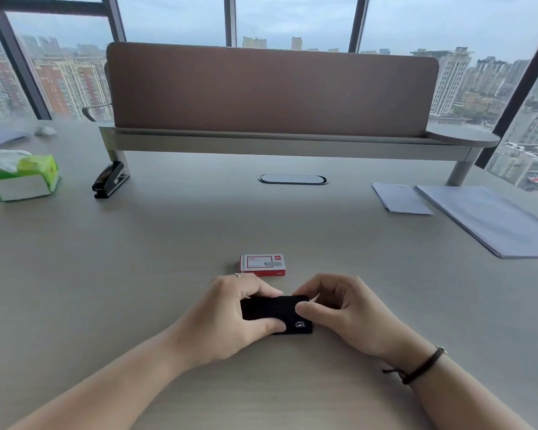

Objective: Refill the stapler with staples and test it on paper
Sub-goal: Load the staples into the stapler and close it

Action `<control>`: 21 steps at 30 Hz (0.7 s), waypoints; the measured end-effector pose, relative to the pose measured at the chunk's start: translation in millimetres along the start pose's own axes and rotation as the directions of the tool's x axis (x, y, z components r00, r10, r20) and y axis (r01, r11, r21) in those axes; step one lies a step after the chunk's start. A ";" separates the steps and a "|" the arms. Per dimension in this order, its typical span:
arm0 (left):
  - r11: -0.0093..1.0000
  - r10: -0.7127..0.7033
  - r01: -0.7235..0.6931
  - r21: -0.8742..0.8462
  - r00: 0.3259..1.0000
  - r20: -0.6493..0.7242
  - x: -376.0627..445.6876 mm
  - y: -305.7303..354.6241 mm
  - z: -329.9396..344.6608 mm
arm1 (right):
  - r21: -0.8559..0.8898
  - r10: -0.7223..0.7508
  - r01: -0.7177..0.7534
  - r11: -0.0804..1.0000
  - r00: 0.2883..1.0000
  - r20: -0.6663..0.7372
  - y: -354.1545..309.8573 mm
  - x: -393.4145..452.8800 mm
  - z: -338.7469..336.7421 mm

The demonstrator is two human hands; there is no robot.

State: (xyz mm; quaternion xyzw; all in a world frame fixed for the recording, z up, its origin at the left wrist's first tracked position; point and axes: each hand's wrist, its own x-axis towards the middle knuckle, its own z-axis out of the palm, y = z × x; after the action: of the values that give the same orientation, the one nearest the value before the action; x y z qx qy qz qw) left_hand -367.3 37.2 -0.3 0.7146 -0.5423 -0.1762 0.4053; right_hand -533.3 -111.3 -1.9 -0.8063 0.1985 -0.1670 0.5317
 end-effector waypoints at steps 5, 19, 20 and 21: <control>1.000 0.004 -0.004 -0.023 1.000 -0.016 -0.9 0.7 -2.7 | 0.038 -0.036 0.035 0.999 0.999 0.017 0.1 -0.7 -1.4; 0.983 0.066 -0.079 -0.169 0.995 -0.077 14.3 14.6 -16.0 | 0.114 0.002 0.014 0.993 0.990 -0.144 -3.2 4.5 -13.4; 0.978 0.063 -0.078 -0.193 0.995 -0.083 23.0 21.7 -18.8 | 0.127 0.002 0.023 0.992 0.981 -0.194 -6.9 7.0 -21.2; 0.975 0.051 -0.069 -0.210 0.995 -0.088 34.7 28.2 -20.4 | 0.130 0.000 0.033 0.991 0.968 -0.249 -10.0 10.6 -31.0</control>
State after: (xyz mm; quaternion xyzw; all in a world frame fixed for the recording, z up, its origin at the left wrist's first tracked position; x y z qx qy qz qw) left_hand -358.9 10.9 40.4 0.6571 -0.5245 -0.1914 0.5065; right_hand -537.6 -137.5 19.8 -0.7433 0.2452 -0.2840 0.5538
